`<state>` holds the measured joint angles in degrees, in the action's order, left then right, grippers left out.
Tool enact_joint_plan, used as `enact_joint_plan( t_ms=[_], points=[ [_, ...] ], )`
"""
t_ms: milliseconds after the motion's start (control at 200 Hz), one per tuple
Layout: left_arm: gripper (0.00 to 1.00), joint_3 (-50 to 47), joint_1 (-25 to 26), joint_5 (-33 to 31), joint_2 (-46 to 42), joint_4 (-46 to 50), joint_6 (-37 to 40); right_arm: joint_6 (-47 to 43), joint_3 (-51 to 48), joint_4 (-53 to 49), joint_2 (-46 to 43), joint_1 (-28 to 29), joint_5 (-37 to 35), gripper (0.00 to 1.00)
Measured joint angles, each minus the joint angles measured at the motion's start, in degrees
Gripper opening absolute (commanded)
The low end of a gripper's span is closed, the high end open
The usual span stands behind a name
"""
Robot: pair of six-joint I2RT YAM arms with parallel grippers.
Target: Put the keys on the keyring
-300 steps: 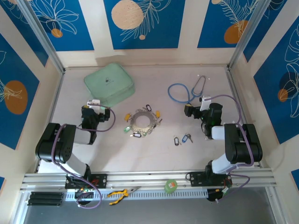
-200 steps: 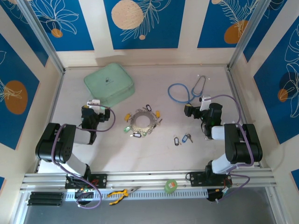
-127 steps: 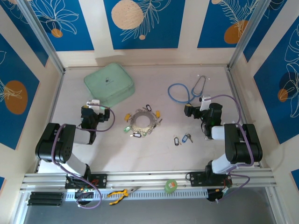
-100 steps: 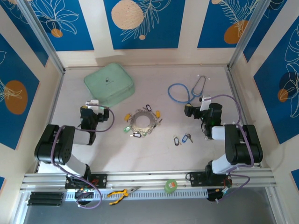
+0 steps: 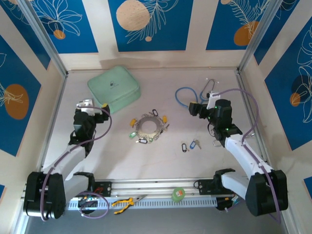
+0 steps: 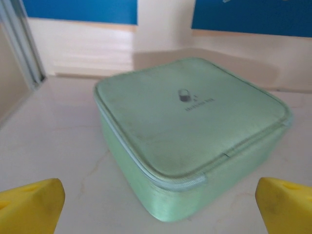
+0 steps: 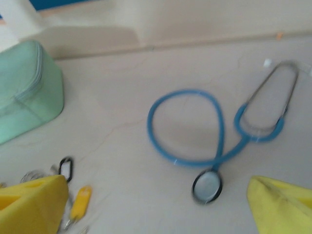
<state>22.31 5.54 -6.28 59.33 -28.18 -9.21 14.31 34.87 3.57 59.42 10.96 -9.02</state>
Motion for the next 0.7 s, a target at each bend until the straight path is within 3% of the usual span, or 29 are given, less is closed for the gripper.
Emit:
enact_joint_plan(
  t_ms=[205, 375, 515, 700],
  points=[
    [0.97, 0.0, 3.3, 5.4, -3.1, 9.2, -8.7, 7.5, 1.9, -13.8, -0.3, 8.5, -0.1, 0.89],
    [0.96, 0.0, 12.9, 6.0, -3.7, 17.0, -13.5, 9.8, 8.7, -21.7, 4.3, 17.2, -0.9, 0.80],
    [0.92, 0.0, 19.5, 5.7, -3.8, 21.4, -17.5, 11.2, 13.5, -26.5, 10.8, 21.8, -1.7, 0.71],
    [0.89, -0.2, 24.8, 4.0, -3.1, 23.5, -23.6, 12.3, 18.8, -31.5, 20.2, 26.9, -2.9, 0.50]
  ],
)
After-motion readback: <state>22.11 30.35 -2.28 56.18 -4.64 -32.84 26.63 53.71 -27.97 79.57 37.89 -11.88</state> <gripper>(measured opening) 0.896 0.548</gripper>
